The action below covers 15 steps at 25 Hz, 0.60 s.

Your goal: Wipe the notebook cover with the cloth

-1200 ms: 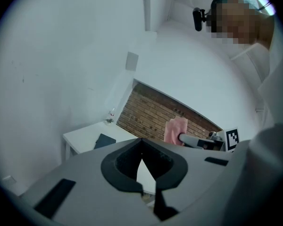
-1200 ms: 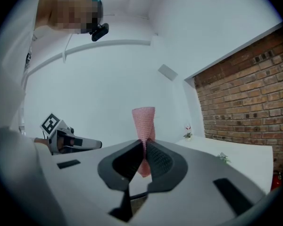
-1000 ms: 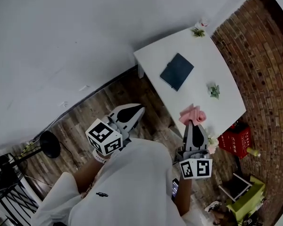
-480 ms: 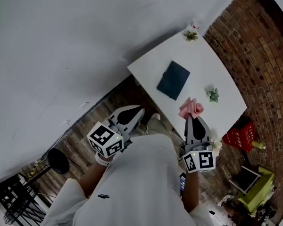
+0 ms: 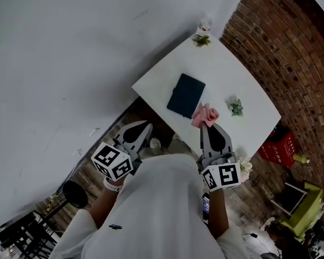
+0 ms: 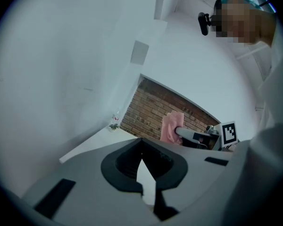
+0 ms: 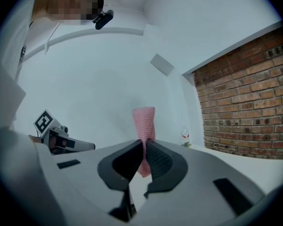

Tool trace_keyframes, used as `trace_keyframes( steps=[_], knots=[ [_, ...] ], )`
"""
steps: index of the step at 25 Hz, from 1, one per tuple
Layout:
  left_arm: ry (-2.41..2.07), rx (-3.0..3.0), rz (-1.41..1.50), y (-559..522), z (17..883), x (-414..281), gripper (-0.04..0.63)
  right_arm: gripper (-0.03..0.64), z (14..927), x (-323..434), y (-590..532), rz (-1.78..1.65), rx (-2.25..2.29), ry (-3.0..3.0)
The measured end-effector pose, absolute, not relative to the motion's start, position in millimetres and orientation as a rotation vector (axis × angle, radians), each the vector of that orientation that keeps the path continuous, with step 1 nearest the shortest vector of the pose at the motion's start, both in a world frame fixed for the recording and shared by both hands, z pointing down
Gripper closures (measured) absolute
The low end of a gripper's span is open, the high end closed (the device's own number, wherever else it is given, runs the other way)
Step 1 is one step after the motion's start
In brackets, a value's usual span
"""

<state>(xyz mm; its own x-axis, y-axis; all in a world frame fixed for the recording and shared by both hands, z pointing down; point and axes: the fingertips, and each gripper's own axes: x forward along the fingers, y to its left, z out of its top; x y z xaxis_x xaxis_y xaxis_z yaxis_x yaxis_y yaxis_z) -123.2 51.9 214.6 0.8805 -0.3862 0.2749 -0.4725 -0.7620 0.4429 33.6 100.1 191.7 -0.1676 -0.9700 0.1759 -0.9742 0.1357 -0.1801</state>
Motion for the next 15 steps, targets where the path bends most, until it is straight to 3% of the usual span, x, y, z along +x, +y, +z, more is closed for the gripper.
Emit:
trace_keyframes(
  steps=[15],
  knots=[
    [-0.645, 2.494, 0.369, 21, 258, -71, 0.583, 0.601, 231, 101, 57, 0.464, 1.964, -2.257]
  ],
)
